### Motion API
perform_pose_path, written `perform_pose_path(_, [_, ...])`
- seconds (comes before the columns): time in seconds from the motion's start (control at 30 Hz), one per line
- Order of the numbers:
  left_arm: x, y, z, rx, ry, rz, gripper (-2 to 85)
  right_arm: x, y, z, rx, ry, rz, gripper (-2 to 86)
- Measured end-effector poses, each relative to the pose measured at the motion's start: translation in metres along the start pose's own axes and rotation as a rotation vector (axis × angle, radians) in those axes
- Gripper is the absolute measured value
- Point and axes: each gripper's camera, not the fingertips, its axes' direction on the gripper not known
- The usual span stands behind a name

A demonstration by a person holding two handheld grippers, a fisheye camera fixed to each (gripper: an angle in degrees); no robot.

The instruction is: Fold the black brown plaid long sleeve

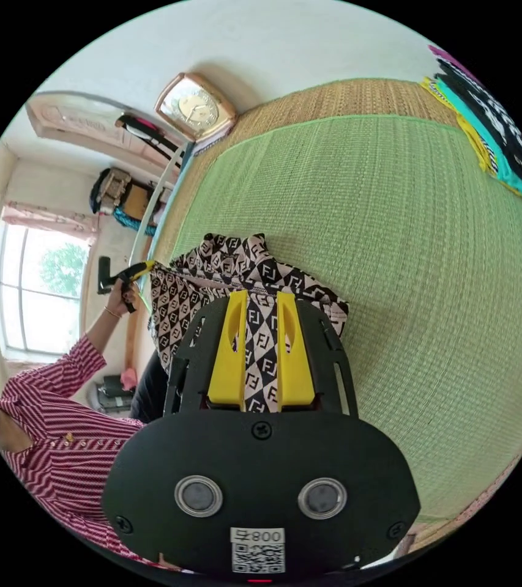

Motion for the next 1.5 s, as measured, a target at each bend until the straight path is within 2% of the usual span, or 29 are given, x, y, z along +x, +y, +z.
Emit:
perform_pose_path(0.2, [0.0, 0.0, 0.016, 0.013, 0.177, -0.018, 7.0, 0.0, -0.01, 0.052, -0.097, 0.089, -0.055, 9.1])
perform_pose_path(0.3, [0.009, 0.009, 0.014, 0.049, 0.132, 0.011, 7.1, 0.001, -0.011, 0.071, -0.107, 0.123, -0.077, 9.2])
perform_pose_path(0.37, [0.031, 0.017, 0.017, 0.069, 0.031, 0.077, 7.1, -0.001, -0.011, 0.081, -0.113, 0.15, -0.095, 9.2])
perform_pose_path(0.5, [0.043, 0.017, 0.028, 0.061, -0.004, 0.065, 7.6, -0.004, -0.015, 0.106, -0.136, 0.206, -0.126, 9.3])
perform_pose_path(0.63, [0.055, 0.016, 0.023, 0.148, 0.033, 0.103, 8.2, -0.003, -0.02, 0.133, -0.164, 0.262, -0.142, 9.4])
perform_pose_path(0.7, [0.07, 0.012, 0.036, 0.081, 0.023, 0.17, 8.5, -0.004, -0.021, 0.144, -0.172, 0.282, -0.155, 9.4])
perform_pose_path(0.9, [0.138, 0.011, 0.127, -0.19, -0.168, 0.434, 9.6, -0.005, -0.025, 0.185, -0.219, 0.374, -0.181, 9.1])
perform_pose_path(1.0, [0.156, 0.017, 0.172, -0.31, -0.319, 0.513, 7.9, -0.008, -0.024, 0.201, -0.222, 0.429, -0.192, 8.5])
perform_pose_path(1.07, [0.165, 0.025, 0.185, -0.314, -0.396, 0.55, 4.2, -0.009, -0.023, 0.209, -0.223, 0.449, -0.198, 7.8])
perform_pose_path(1.23, [0.167, 0.039, 0.18, -0.274, -0.36, 0.537, 1.1, -0.01, -0.017, 0.22, -0.206, 0.473, -0.216, 3.8])
perform_pose_path(1.4, [0.166, 0.05, 0.168, -0.201, -0.288, 0.522, 2.1, -0.008, -0.011, 0.219, -0.169, 0.458, -0.226, 3.5])
perform_pose_path(1.5, [0.169, 0.054, 0.187, -0.268, -0.304, 0.553, 6.3, -0.006, -0.015, 0.221, -0.144, 0.472, -0.223, 5.1])
